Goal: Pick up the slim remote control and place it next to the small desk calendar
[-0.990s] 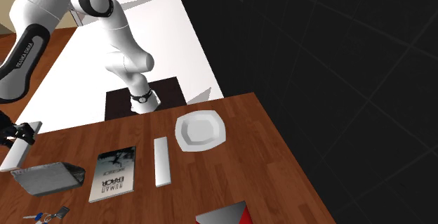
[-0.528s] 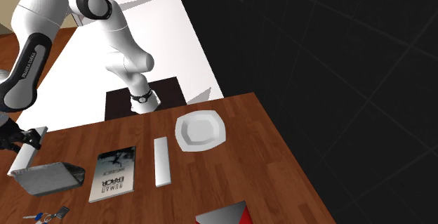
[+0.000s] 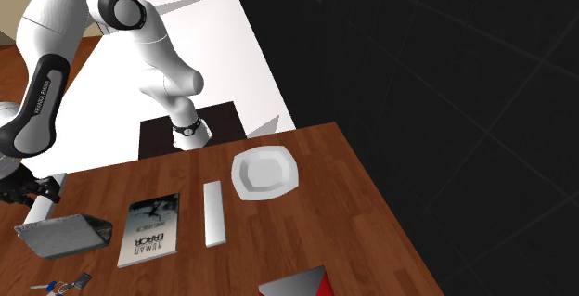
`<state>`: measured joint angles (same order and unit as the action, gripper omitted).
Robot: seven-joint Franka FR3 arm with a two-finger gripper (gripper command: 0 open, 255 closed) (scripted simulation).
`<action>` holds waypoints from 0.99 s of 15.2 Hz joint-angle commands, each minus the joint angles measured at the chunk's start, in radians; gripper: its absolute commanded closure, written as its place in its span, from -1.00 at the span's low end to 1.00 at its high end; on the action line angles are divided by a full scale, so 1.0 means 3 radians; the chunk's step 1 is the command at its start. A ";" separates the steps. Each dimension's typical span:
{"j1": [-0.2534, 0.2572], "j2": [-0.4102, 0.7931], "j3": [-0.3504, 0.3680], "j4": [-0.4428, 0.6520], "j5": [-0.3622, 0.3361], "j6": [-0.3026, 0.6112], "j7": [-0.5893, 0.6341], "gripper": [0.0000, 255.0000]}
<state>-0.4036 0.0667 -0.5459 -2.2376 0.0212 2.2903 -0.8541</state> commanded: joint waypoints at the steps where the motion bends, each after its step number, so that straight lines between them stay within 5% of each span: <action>1: 0.0000 0.0002 0.0000 -0.0003 0.0002 0.0007 -0.0002 1.00; 4: 0.0000 0.0002 0.0000 -0.0003 0.0002 0.0007 -0.0002 1.00; 5: 0.0000 0.0002 0.0000 -0.0003 0.0002 0.0007 -0.0002 -1.00; 10: 0.0000 0.0002 0.0000 -0.0003 0.0002 0.0007 -0.0002 -1.00; 15: 0.0023 -0.0260 0.0001 0.0188 -0.0169 -0.0409 0.0123 -1.00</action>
<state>-0.3981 -0.0004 -0.5466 -2.1852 -0.0223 2.1824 -0.8237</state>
